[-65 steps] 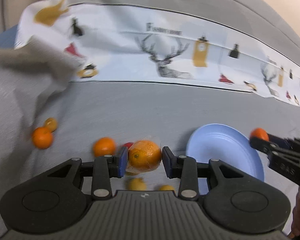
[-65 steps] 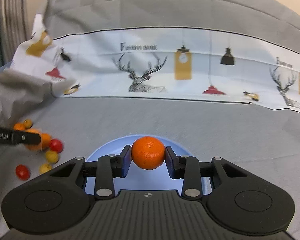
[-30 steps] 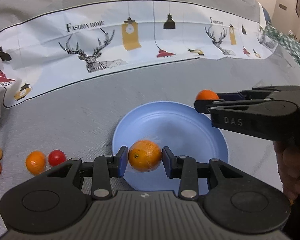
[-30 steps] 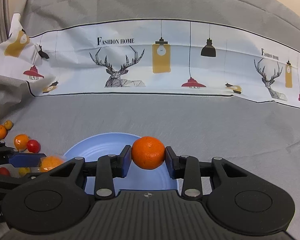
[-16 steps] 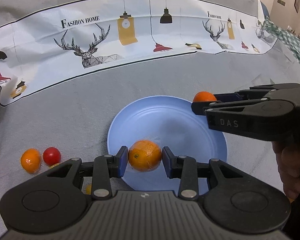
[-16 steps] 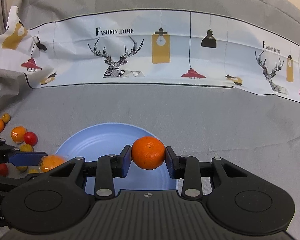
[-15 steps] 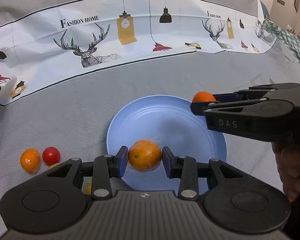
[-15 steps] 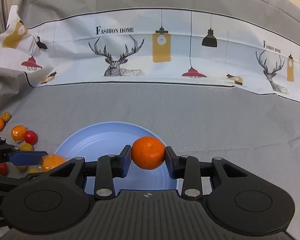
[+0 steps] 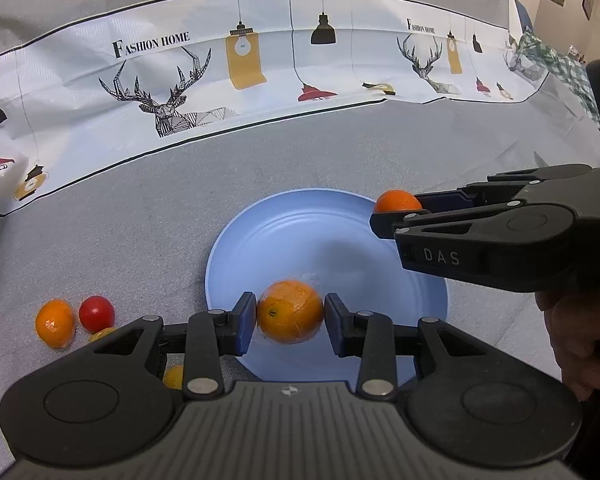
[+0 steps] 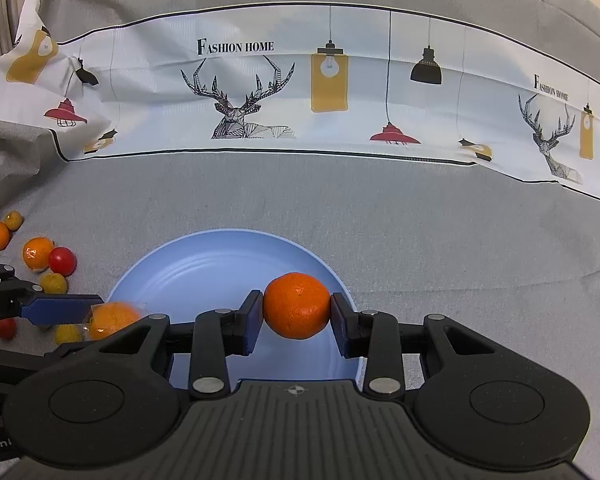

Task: Organize fruits
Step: 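Carry the orange in the left tool over the plate while the right tool carries the tangerine there, then open the left tool to drop the orange while the right tool releases the tangerine onto the plate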

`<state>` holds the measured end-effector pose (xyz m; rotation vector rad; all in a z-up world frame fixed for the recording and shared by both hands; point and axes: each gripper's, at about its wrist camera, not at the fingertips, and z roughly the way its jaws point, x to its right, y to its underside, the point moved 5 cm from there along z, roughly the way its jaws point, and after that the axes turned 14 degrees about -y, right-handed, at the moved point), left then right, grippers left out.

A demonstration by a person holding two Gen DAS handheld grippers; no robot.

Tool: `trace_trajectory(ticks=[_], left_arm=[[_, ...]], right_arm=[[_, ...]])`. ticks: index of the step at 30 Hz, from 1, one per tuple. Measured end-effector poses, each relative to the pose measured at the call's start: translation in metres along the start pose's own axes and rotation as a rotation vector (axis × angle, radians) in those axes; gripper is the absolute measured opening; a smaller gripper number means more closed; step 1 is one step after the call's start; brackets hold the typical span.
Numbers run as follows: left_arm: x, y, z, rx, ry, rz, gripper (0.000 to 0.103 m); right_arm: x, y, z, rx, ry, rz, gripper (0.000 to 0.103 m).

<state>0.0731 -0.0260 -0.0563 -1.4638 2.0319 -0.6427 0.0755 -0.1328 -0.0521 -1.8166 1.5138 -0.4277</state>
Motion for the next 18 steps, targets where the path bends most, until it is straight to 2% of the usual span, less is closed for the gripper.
trace_trajectory(ticks=[18], left_arm=[[0.0000, -0.0009, -0.0012, 0.001, -0.001, -0.004, 0.041]], right_arm=[[-0.0019, 0.0013, 0.0025, -0.021, -0.008, -0.001, 0.039]])
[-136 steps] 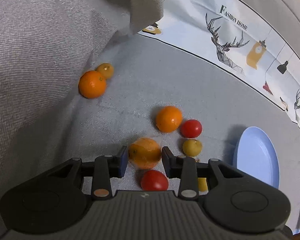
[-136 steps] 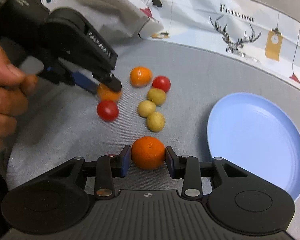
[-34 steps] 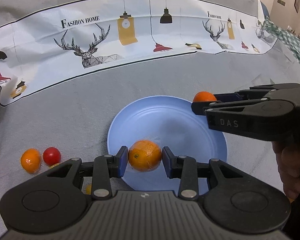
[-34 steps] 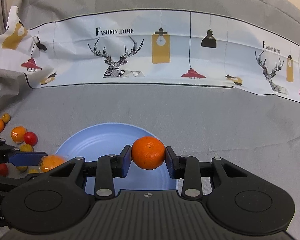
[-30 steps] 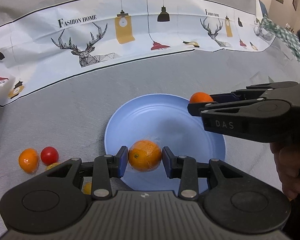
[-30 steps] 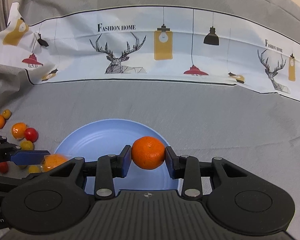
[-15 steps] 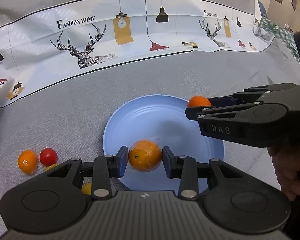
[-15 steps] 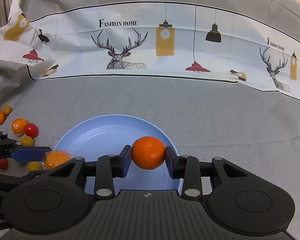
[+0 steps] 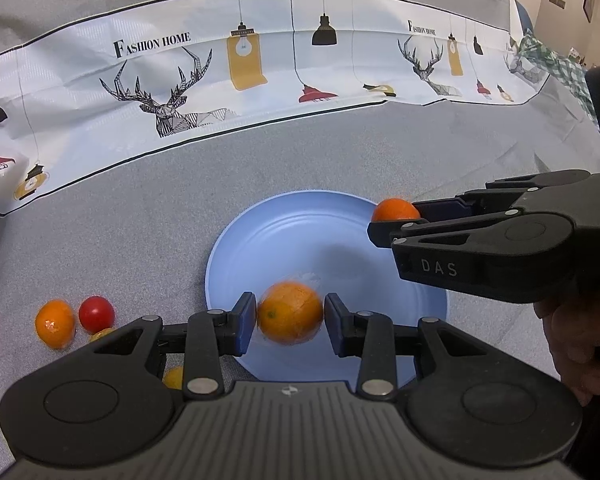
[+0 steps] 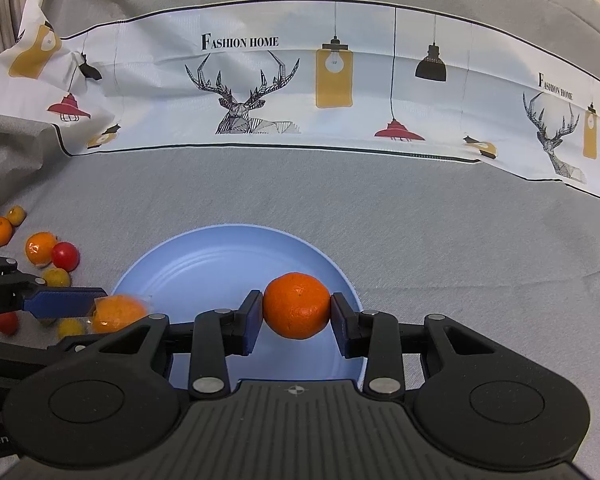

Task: Organize fruits
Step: 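Open the left tool to drop the orange while the right tool releases the tangerine onto the plate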

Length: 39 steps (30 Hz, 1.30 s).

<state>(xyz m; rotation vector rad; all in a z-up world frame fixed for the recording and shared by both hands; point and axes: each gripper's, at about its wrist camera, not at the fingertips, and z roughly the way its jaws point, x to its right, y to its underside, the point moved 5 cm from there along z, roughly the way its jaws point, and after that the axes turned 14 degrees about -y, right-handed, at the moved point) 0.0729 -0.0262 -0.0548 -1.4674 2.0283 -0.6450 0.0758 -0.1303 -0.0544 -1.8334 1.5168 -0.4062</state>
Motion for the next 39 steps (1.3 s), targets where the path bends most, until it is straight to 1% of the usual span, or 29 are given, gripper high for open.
trace_trajectory(ticks=[5, 10, 19, 39], left_arm=[[-0.001, -0.002, 0.000, -0.001, -0.001, -0.009, 0.042], [-0.003, -0.003, -0.001, 0.002, -0.002, -0.016, 0.042], [-0.006, -0.003, -0.002, 0.005, -0.012, -0.034, 0.042], [-0.010, -0.005, -0.009, 0.024, -0.012, -0.049, 0.041]], right_arm=[[-0.001, 0.001, 0.001, -0.012, -0.001, -0.002, 0.039], [0.000, 0.000, 0.000, -0.006, 0.007, 0.009, 0.045], [-0.002, -0.001, -0.001, -0.009, 0.018, -0.002, 0.047], [-0.009, -0.007, -0.009, 0.009, 0.028, -0.019, 0.049]])
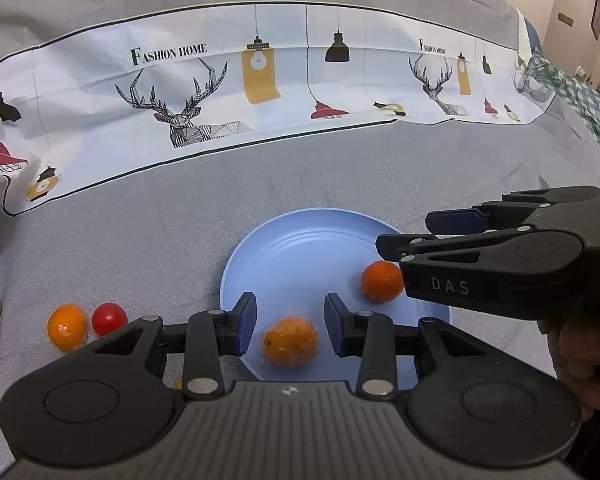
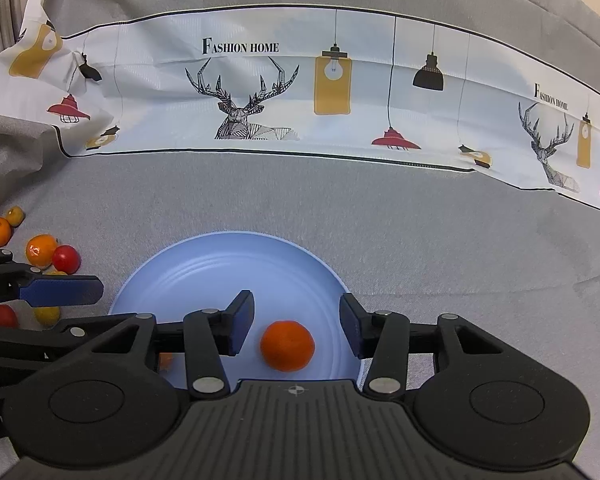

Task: Organize fruits
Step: 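Open the left tool to drop the orange while the right tool releases the tangerine onto the plate, then move both open tools back to the fruit pile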

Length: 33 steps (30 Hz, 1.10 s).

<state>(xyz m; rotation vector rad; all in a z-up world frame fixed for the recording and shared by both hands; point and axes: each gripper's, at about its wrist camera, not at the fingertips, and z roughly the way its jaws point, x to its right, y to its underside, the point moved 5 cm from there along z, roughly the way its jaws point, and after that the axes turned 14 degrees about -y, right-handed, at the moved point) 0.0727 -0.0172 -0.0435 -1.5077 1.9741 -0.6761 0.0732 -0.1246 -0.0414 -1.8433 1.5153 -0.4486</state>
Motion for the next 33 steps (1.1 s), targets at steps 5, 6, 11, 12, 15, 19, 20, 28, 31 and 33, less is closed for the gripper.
trace_trajectory(ticks=[5, 6, 11, 12, 15, 19, 20, 28, 31, 33], left_arm=[[-0.005, -0.001, -0.003, 0.009, -0.005, -0.008, 0.041], [-0.006, -0.002, -0.004, 0.009, -0.007, -0.009, 0.041], [-0.016, -0.002, -0.009, 0.016, -0.020, -0.021, 0.041], [-0.018, -0.003, -0.009, 0.017, -0.024, -0.023, 0.041], [-0.028, -0.004, -0.012, 0.023, -0.039, -0.036, 0.041], [-0.044, -0.005, -0.017, 0.031, -0.060, -0.063, 0.037], [-0.049, -0.005, -0.018, 0.034, -0.068, -0.069, 0.035], [-0.146, -0.003, -0.021, -0.004, -0.275, -0.352, 0.009], [-0.182, 0.005, -0.020, -0.047, -0.323, -0.477, 0.006], [-0.194, 0.010, -0.018, -0.078, -0.334, -0.511, 0.006]], right_arm=[[-0.004, -0.004, -0.004, 0.010, 0.000, -0.006, 0.049], [-0.006, -0.005, -0.005, 0.012, 0.000, -0.008, 0.049], [-0.013, -0.007, -0.005, 0.018, 0.001, -0.015, 0.049], [-0.014, -0.008, -0.005, 0.021, 0.002, -0.016, 0.049], [-0.021, -0.010, -0.004, 0.032, 0.003, -0.015, 0.049], [-0.034, -0.013, -0.001, 0.046, -0.006, -0.013, 0.043], [-0.039, -0.014, 0.000, 0.053, -0.008, -0.015, 0.042], [-0.072, -0.022, 0.004, 0.106, -0.050, -0.018, 0.025], [-0.087, -0.022, 0.010, 0.099, -0.086, -0.034, 0.018], [-0.097, -0.022, 0.015, 0.085, -0.125, -0.046, 0.018]])
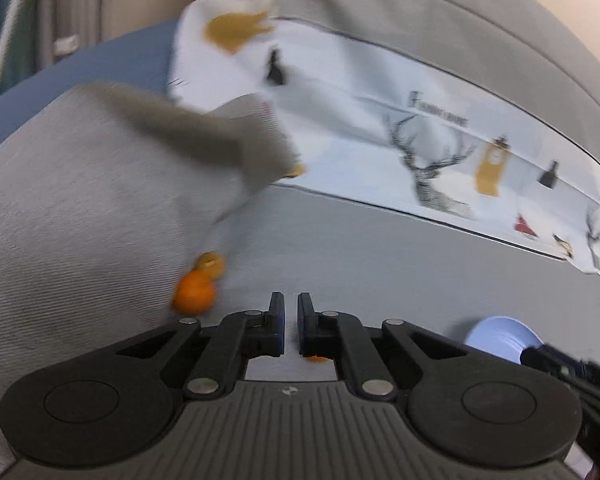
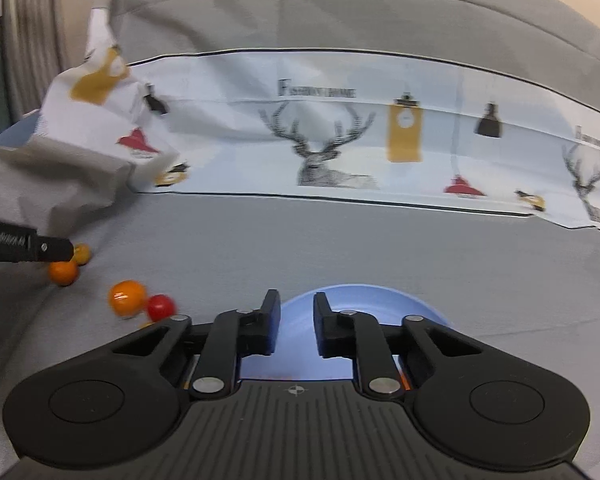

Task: Organize fruits
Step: 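Move both open tools back to the fruit pile, then close the left tool on another orange while the right tool grasps a yellow-green fruit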

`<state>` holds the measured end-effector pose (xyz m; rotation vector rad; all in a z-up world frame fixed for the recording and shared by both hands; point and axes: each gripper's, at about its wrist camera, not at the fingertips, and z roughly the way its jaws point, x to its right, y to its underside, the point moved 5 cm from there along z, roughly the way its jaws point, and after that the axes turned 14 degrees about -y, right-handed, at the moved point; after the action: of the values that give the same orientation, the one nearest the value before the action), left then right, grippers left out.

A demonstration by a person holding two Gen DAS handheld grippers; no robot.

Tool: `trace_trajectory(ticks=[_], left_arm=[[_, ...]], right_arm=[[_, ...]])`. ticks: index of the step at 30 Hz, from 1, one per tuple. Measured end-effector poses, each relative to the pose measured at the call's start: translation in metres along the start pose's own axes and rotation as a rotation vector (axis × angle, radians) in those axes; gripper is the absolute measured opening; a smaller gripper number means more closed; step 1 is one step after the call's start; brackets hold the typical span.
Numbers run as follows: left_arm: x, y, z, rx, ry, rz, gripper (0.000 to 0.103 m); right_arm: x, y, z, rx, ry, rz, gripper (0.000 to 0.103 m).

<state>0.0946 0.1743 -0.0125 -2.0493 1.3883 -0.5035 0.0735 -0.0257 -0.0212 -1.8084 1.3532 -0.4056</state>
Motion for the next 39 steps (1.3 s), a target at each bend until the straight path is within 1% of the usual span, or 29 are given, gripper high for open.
trace_trajectory(ticks=[3, 6, 8, 11, 15, 17, 19, 21, 22, 24, 26, 27, 28, 30, 34, 36, 39], left_arm=[[-0.008, 0.000, 0.007, -0.040, -0.008, -0.024, 0.007], [-0.021, -0.003, 0.013, -0.059, -0.024, -0.076, 0.007], [-0.025, -0.003, 0.017, -0.071, -0.040, -0.094, 0.007], [-0.024, -0.002, 0.019, -0.073, -0.047, -0.088, 0.008], [-0.013, -0.003, 0.025, -0.079, -0.024, -0.063, 0.011], [-0.004, -0.001, 0.029, -0.096, -0.003, -0.041, 0.014], [0.005, 0.002, 0.033, -0.110, 0.017, -0.020, 0.021], [0.013, 0.004, 0.036, -0.117, 0.034, 0.003, 0.030], [0.016, 0.005, 0.038, -0.122, 0.043, 0.008, 0.032], [0.022, 0.006, 0.040, -0.129, 0.062, 0.016, 0.041], [0.028, 0.007, 0.043, -0.136, 0.076, 0.027, 0.046], [0.031, 0.008, 0.045, -0.139, 0.080, 0.032, 0.050], [0.033, 0.008, 0.046, -0.142, 0.080, 0.038, 0.052], [0.038, 0.008, 0.050, -0.148, 0.074, 0.049, 0.052], [0.043, 0.012, 0.060, -0.180, 0.039, 0.076, 0.052], [0.046, 0.013, 0.064, -0.190, 0.040, 0.079, 0.052], [0.051, 0.014, 0.067, -0.190, 0.036, 0.091, 0.052]], right_arm=[[-0.018, 0.007, 0.010, -0.051, -0.066, -0.028, 0.018], [-0.038, 0.016, 0.021, -0.116, -0.114, -0.102, 0.018], [-0.049, 0.020, 0.025, -0.139, -0.129, -0.146, 0.019], [-0.057, 0.029, 0.032, -0.179, -0.152, -0.194, 0.024], [-0.061, 0.040, 0.039, -0.218, -0.150, -0.236, 0.025], [-0.064, 0.043, 0.039, -0.219, -0.142, -0.266, 0.025], [-0.067, 0.046, 0.041, -0.227, -0.140, -0.283, 0.025], [-0.069, 0.049, 0.044, -0.233, -0.133, -0.306, 0.025], [-0.070, 0.051, 0.046, -0.238, -0.126, -0.318, 0.025], [-0.072, 0.053, 0.049, -0.241, -0.102, -0.346, 0.027], [-0.071, 0.053, 0.050, -0.235, -0.104, -0.339, 0.030], [-0.069, 0.054, 0.051, -0.236, -0.095, -0.337, 0.030], [-0.068, 0.055, 0.053, -0.241, -0.083, -0.337, 0.030], [-0.065, 0.057, 0.056, -0.250, -0.085, -0.316, 0.030], [-0.066, 0.060, 0.056, -0.232, -0.082, -0.335, 0.029], [-0.066, 0.061, 0.055, -0.222, -0.085, -0.339, 0.026], [-0.068, 0.061, 0.054, -0.208, -0.085, -0.359, 0.025]])
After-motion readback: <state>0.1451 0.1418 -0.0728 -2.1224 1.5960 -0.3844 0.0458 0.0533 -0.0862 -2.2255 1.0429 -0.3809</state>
